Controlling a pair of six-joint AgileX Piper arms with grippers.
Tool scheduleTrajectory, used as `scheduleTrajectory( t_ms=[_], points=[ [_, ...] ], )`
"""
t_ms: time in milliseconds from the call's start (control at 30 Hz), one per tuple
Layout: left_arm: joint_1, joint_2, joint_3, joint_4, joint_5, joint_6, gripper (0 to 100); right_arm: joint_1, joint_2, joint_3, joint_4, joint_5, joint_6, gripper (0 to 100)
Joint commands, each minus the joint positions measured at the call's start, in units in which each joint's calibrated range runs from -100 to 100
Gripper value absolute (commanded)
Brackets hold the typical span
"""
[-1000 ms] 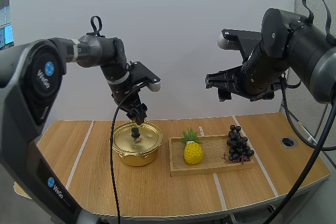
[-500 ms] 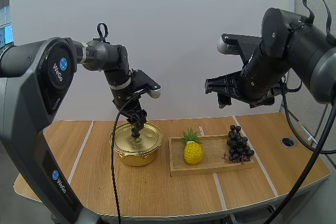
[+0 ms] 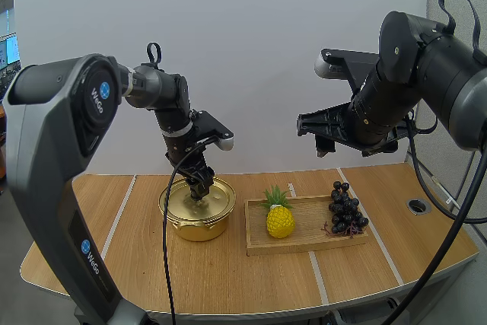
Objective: Open the pot, put the grape inside, and close it
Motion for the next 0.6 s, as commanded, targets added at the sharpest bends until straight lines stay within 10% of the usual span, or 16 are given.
scheduleTrajectory(
  t_ms=[0, 500, 567],
  points=[
    [-0.23, 1.7, -0.4, 0.2, -0.3, -0.4, 100, -0.2, -0.3, 0.2, 0.2, 0.6, -0.4, 100],
    [-0.23, 3.4, -0.5, 0.2, 2.4, -0.4, 100, -0.2, -0.3, 0.2, 0.2, 0.5, -0.4, 100],
    [-0.23, 3.4, -0.5, 0.2, 3.0, -0.4, 81, -0.2, -0.3, 0.2, 0.2, 0.5, -0.4, 100]
  ],
)
